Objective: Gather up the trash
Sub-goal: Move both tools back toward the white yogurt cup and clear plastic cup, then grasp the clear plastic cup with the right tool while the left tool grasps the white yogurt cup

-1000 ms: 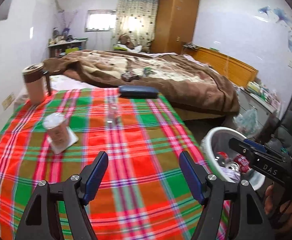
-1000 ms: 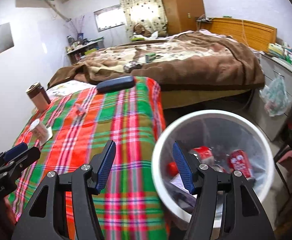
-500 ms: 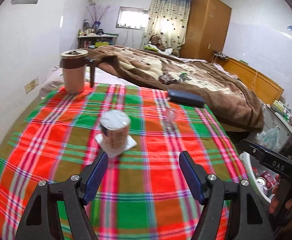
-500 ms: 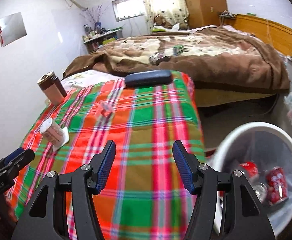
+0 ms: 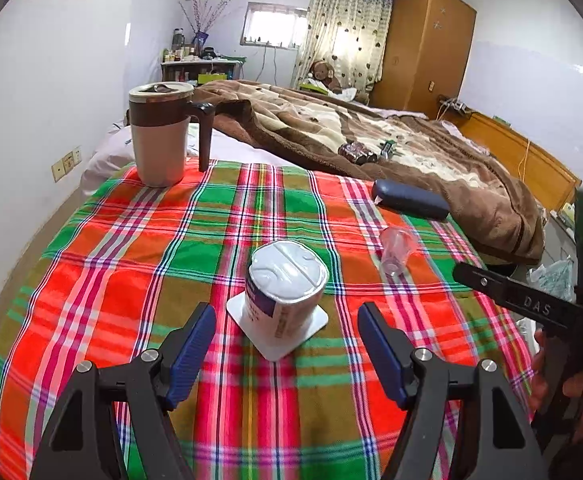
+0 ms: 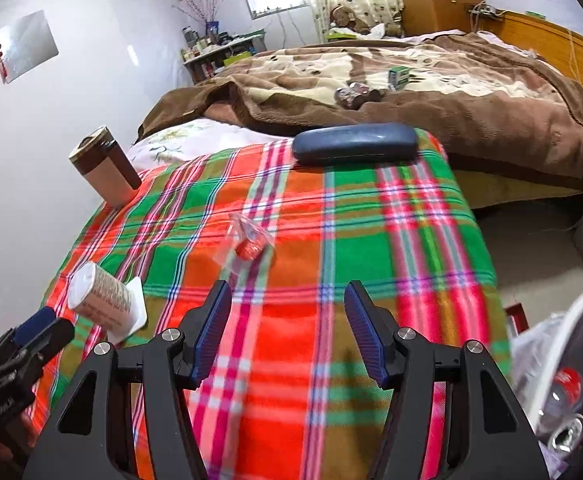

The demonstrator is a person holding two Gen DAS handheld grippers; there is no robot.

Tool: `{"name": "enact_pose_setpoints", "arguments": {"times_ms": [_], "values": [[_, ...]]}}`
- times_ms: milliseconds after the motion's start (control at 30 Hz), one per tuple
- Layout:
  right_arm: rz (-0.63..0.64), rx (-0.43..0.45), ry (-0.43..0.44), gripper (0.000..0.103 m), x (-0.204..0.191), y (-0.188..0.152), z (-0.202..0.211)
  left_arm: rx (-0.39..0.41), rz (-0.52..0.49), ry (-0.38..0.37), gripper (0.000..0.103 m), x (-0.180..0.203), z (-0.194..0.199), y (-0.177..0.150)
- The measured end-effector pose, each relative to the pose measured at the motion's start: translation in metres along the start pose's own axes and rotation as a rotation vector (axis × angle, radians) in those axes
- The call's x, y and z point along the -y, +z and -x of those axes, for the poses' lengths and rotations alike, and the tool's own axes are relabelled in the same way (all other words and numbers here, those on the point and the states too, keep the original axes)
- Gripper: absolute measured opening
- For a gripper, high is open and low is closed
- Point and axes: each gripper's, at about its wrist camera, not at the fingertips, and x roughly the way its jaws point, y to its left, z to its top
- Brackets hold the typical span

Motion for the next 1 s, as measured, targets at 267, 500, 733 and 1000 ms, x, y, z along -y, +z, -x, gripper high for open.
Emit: {"name": "enact_pose_setpoints", "arguments": {"times_ms": [267,500,733,1000], "values": [[-0.017,-0.041,0.04,0.06,-0.008,0.017,-0.032,-0.003,-0.012,0.009,0.073,0.0,-0.024,0.009],[0.0,-0.062,0.036,0.06,-0.02,0.026,-0.052,-0.003,0.032,0.013,0.073,-0.009,-0.037,0.016],[-0.013,-0.085,0.004,0.06,-0.02,0.03,-0.066,-0.005,0.067,0.0,0.073,-0.015,-0.049,0.02],[-0.002,-0.072,-0.011,0.048,-0.025,0.031,-0.07,-0.005,0.076,-0.014,0.07,-0.015,-0.054,0.021]]}}
